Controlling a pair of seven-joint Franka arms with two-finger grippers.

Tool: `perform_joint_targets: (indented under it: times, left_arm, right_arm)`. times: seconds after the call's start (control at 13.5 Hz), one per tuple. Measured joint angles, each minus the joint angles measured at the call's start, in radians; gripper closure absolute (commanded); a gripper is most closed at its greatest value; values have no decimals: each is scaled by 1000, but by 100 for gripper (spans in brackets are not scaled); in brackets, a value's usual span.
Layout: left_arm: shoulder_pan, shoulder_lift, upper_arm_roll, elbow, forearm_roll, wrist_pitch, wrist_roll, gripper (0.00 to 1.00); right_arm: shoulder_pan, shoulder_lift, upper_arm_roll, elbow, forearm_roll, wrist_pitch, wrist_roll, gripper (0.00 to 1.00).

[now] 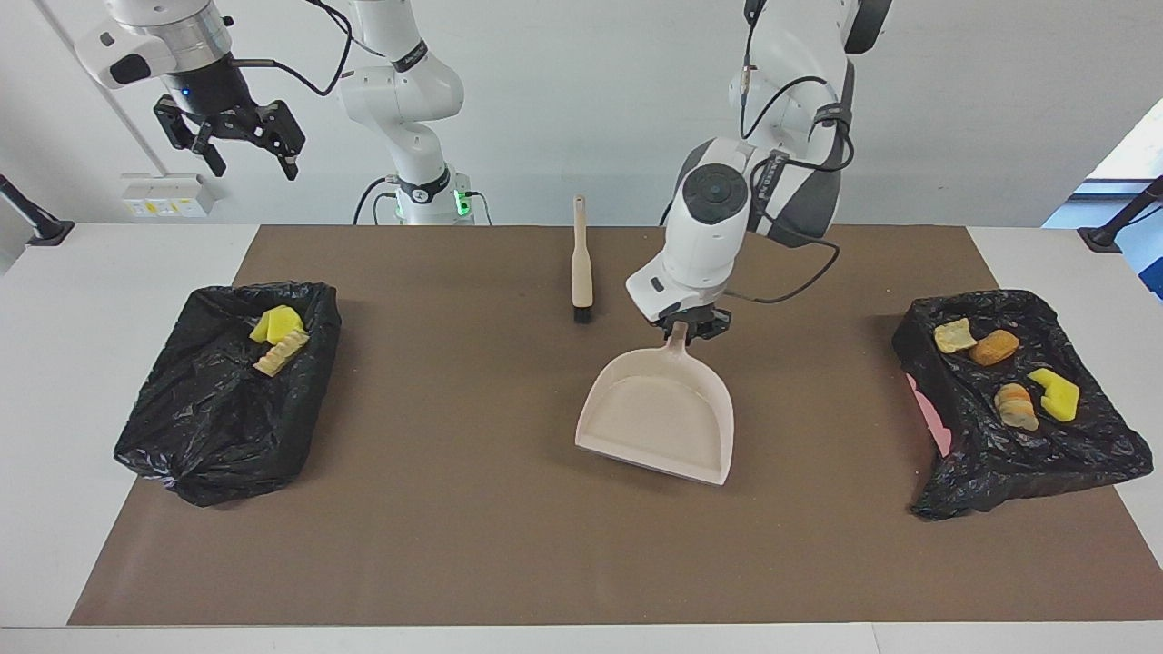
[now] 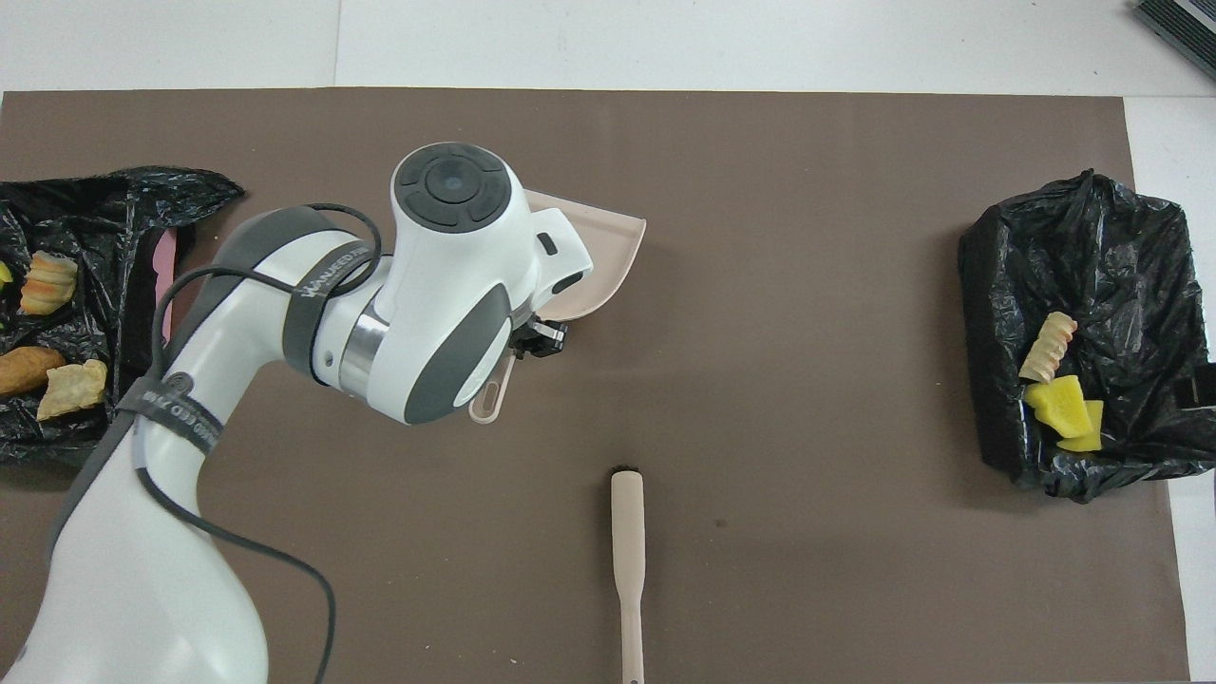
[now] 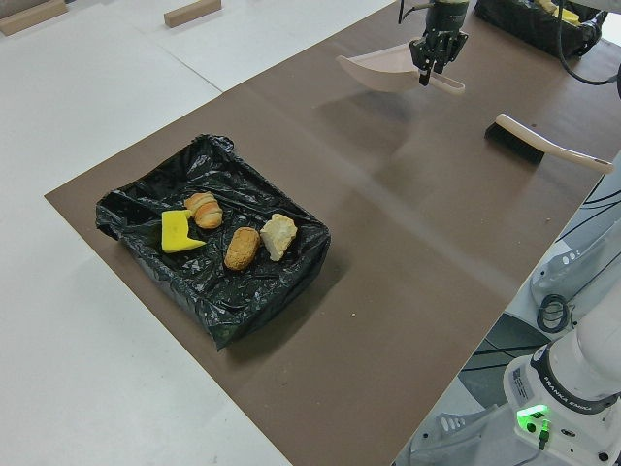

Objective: Sweep and dump trash in bin
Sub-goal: 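Carry the empty dustpan to the table center with the left gripper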

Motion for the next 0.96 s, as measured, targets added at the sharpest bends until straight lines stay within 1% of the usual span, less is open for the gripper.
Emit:
perform_joint_targets:
  times: [0.22,0.37,0.52,0.67,0.82,0.89,0.96]
  left_arm:
    - [-43,125,7,155,-8,0,-141,100]
    - [-72,237,13,272,-9,1,-222,100]
    - [-89,319,14,345,-10,23,-274,100]
    - [-99,360,14,373,-10,52,-302,100]
    - [-104,370,13,381,-12,57,-312,100]
    - [-104,370,13,383,-12,57,-312,66]
    - [-104,370,13,383,-12,56,-312,20]
  right_arm:
    - [0,0,0,0,0,0,0,0]
    - [0,0,0,0,0,0,0,0]
    - [0,0,0,0,0,0,0,0]
    - [0,0,0,0,0,0,0,0]
    - [0,0,0,0,0,0,0,0]
    - [0,0,0,0,0,0,0,0]
    - [0,0,0,0,0,0,0,0]
